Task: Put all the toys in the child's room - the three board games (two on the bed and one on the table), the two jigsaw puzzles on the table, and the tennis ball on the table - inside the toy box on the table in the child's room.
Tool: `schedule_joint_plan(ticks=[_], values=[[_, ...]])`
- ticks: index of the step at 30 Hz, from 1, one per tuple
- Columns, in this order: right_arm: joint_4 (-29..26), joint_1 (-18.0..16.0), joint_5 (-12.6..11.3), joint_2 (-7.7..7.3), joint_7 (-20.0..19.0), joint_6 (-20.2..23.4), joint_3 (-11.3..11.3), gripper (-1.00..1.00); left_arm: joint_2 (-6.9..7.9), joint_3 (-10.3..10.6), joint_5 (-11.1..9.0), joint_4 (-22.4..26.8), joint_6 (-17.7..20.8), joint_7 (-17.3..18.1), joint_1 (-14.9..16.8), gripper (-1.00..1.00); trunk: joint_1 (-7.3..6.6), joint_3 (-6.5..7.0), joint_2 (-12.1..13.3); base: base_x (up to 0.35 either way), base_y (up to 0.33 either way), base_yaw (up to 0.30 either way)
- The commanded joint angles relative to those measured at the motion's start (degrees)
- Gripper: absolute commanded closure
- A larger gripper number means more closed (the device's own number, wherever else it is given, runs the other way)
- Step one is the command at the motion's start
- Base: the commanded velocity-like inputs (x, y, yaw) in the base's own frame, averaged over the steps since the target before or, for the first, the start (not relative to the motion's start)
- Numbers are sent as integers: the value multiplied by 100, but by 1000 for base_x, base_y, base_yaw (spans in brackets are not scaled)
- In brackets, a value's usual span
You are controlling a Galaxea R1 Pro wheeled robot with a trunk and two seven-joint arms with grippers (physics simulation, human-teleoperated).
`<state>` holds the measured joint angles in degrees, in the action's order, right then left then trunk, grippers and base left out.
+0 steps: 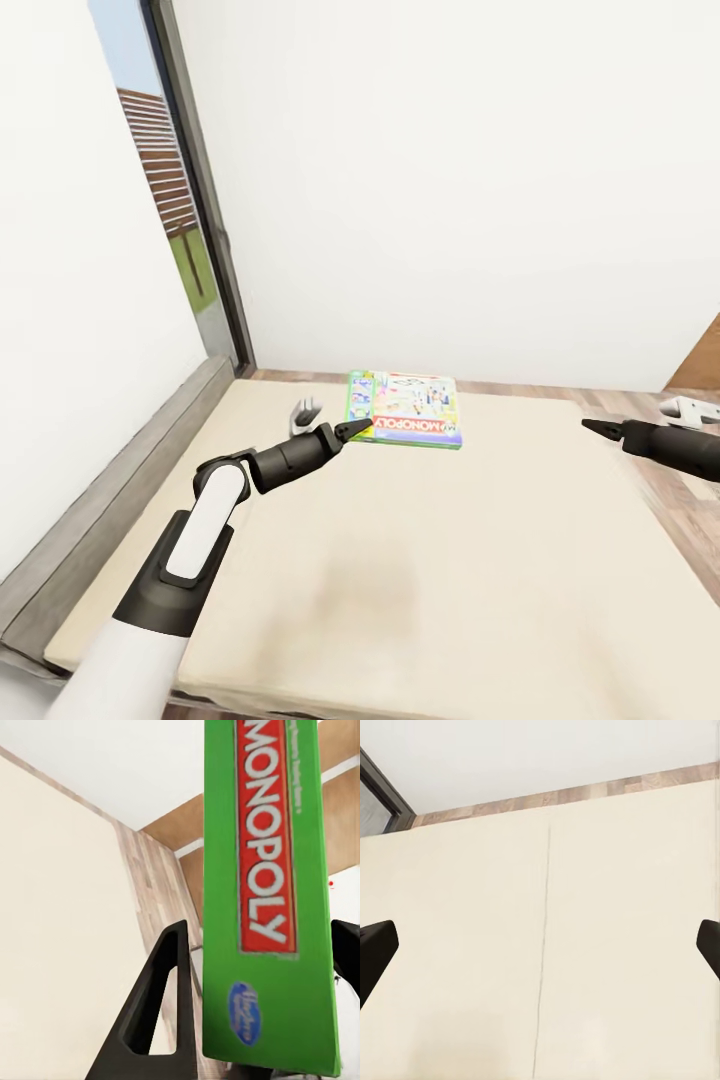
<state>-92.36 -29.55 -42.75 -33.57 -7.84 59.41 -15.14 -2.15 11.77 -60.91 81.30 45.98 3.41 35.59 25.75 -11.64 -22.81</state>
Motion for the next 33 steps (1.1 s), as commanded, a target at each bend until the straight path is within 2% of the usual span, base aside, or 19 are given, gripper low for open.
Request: schedule_joint_plan(ticks=[1, 33], values=[[-1, -7, 57, -1, -60, 27, -6, -100, -3, -7, 24, 0, 36, 30, 4, 100, 4, -3, -11, 0, 0, -130], [-1, -7, 57, 1, -60, 27, 6, -100, 1, -16, 50, -26, 96, 26, 4, 100, 4, 272, -11, 0, 0, -130]])
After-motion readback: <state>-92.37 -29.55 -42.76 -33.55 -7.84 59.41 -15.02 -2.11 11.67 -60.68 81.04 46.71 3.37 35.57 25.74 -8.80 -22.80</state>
